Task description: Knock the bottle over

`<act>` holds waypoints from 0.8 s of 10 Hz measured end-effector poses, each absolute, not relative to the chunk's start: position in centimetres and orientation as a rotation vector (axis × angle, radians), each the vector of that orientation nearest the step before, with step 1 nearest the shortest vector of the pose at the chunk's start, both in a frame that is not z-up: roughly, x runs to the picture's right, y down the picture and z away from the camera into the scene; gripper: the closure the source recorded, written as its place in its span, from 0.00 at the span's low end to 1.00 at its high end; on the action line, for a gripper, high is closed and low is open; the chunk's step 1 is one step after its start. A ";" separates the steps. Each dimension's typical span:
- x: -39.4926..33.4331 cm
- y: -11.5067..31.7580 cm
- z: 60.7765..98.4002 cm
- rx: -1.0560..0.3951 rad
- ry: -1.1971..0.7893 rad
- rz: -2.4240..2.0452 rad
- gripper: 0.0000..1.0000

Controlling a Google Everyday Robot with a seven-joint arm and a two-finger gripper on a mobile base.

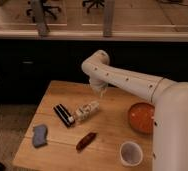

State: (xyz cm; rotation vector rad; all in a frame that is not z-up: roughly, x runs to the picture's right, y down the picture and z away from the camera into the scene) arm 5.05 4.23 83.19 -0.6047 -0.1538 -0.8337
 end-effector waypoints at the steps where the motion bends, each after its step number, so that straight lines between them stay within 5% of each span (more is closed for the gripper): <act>1: 5.1 4.2 83.2 -0.604 -0.154 -0.836 0.98; 8: 5.3 4.3 83.3 -0.598 -0.159 -0.852 0.98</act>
